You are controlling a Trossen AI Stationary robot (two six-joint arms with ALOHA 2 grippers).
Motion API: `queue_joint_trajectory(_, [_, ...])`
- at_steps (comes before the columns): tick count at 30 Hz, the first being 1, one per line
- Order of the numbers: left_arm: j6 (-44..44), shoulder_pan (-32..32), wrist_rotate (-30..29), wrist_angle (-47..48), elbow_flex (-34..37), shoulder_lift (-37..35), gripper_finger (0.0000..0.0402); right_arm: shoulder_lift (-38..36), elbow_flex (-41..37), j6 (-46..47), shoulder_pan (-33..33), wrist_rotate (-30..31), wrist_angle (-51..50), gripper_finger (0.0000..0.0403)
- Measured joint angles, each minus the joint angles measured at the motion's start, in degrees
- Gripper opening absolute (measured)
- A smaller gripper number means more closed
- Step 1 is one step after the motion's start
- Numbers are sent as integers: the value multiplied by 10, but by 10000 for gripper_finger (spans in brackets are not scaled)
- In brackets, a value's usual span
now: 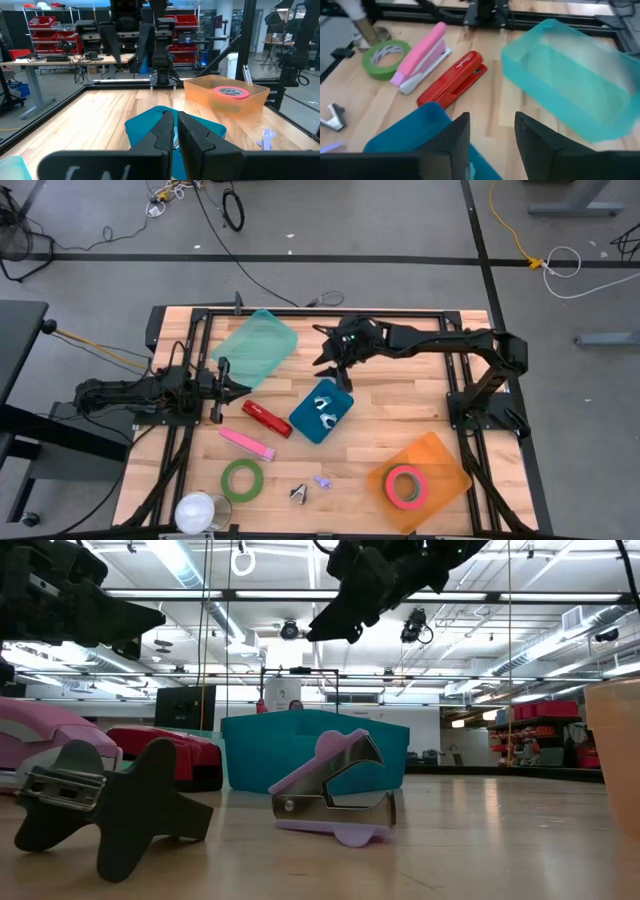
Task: Pick and place Stapler, Stapler remover, tape
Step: Put the red stapler into the green bin
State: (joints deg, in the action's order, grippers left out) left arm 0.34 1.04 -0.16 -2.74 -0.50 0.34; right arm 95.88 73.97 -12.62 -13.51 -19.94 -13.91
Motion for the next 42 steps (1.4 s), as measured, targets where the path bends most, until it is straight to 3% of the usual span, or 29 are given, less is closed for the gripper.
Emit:
queue_joint_trajectory(6, [0,0,0,0,0,0,30,-12,-61,29,-15,1,81,155])
queue_joint_trajectory(15, [0,0,0,0,0,0,30,-71,-194,74,6,54,243,155])
queue_joint_trajectory(21, [0,0,0,0,0,0,30,-134,-267,78,6,62,267,155])
queue_joint_trajectory(24, [0,0,0,0,0,0,30,-165,-298,77,7,94,279,155])
queue_joint_trajectory(29, [0,0,0,0,0,0,30,-185,-314,86,6,147,282,155])
queue_joint_trajectory(42, [0,0,0,0,0,0,30,-186,-314,76,8,146,278,155])
